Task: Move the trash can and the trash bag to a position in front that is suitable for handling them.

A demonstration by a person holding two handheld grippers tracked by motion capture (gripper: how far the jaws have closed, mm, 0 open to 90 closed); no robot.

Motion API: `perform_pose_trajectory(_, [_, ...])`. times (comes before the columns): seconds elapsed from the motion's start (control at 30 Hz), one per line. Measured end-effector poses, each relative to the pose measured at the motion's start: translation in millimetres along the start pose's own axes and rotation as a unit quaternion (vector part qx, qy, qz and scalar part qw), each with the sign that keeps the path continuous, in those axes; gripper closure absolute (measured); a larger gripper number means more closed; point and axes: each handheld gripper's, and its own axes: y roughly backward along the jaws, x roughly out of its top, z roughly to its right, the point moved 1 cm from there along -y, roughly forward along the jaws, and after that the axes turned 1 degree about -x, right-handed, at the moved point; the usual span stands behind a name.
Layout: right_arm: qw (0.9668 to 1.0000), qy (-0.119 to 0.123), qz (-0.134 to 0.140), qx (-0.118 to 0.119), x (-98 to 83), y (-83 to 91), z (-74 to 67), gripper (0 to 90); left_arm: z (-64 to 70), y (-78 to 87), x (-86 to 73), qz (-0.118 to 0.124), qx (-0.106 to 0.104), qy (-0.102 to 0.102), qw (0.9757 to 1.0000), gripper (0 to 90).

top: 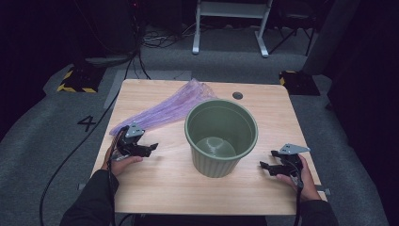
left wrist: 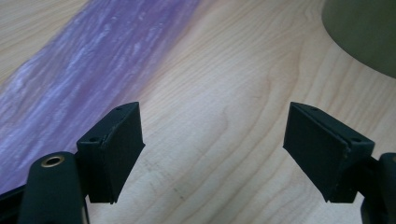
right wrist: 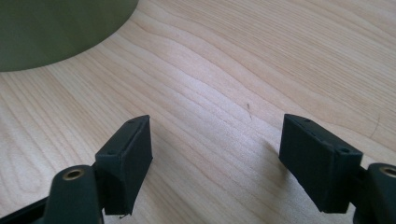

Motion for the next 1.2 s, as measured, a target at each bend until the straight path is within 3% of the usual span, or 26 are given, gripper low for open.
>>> perform_pose_trajectory(0.1, [1.0000, 0.000, 0.000, -0.001, -0.3, 0.2, 0.2, 25.7, -7.1, -1.9, 3.5, -0.011, 0.011, 0.008, 0.9999, 19.4])
perform_pose_trajectory(0.23, [1.0000, -0.004, 0.003, -0.001, -0.8, -0.2, 1.0, 25.6, -13.5, -3.0, 6.3, -0.017, 0.025, 0.003, 0.9995, 19.5])
perform_pose_trajectory(0.27, [1.0000, -0.005, 0.004, -0.001, -0.9, -0.5, 1.2, 25.7, -19.1, -2.5, 7.4, -0.018, 0.040, 0.004, 0.9991, 19.5])
perform_pose_trajectory(0.33, [1.0000, -0.006, 0.004, -0.002, -0.9, -0.6, 1.2, 25.7, -22.5, -2.6, 7.3, -0.017, 0.042, 0.012, 0.9989, 19.6])
perform_pose_trajectory(0.37, [1.0000, -0.006, 0.006, -0.002, -1.0, -0.8, 1.2, 25.8, -29.5, -1.8, 5.2, -0.022, 0.058, 0.011, 0.9980, 20.5])
perform_pose_trajectory(0.4, [1.0000, -0.006, 0.006, -0.002, -1.0, -0.8, 1.2, 25.8, -29.5, -1.8, 5.2, -0.022, 0.058, 0.011, 0.9980, 20.8])
perform_pose_trajectory(0.47, [1.0000, -0.007, 0.006, -0.003, -1.1, -0.9, 1.1, 25.8, -40.2, 0.5, -0.7, -0.030, 0.071, 0.018, 0.9968, 20.8])
perform_pose_trajectory(0.6, [0.9999, -0.007, 0.006, -0.005, -1.0, -1.0, 0.6, 25.7, -50.7, 3.9, -6.3, -0.027, 0.076, 0.044, 0.9958, 20.8])
perform_pose_trajectory(0.63, [0.9999, -0.008, 0.006, -0.005, -1.0, -1.0, 0.4, 25.7, -54.9, 3.4, -9.2, -0.035, 0.086, 0.057, 0.9941, 22.8])
perform_pose_trajectory(0.73, [0.9999, -0.008, 0.006, -0.006, -1.0, -1.0, 0.2, 25.6, -58.1, 1.5, -11.9, -0.044, 0.091, 0.059, 0.9931, 33.5])
perform_pose_trajectory(0.77, [0.9999, -0.009, 0.006, -0.006, -1.0, -1.1, 0.2, 25.6, -60.6, -1.2, -14.4, -0.051, 0.099, 0.067, 0.9916, 37.6])
perform_pose_trajectory(0.83, [0.9999, -0.009, 0.006, -0.006, -1.0, -1.1, 0.2, 25.6, -62.2, -1.9, -15.7, -0.047, 0.096, 0.071, 0.9917, 50.7])
perform_pose_trajectory(0.87, [0.9999, -0.009, 0.006, -0.007, -1.0, -1.1, 0.1, 25.7, -63.8, -2.4, -16.8, -0.042, 0.090, 0.077, 0.9922, 50.7])
perform_pose_trajectory(0.9, [0.9999, -0.009, 0.006, -0.007, -1.0, -1.1, -0.3, 25.7, -66.2, -3.2, -18.4, -0.038, 0.088, 0.084, 0.9918, 59.9])
perform_pose_trajectory(1.2, [0.9999, -0.009, 0.006, -0.006, -0.9, -1.2, -0.5, 25.7, -69.9, -12.8, -23.5, -0.046, 0.070, 0.090, 0.9925, 81.3])
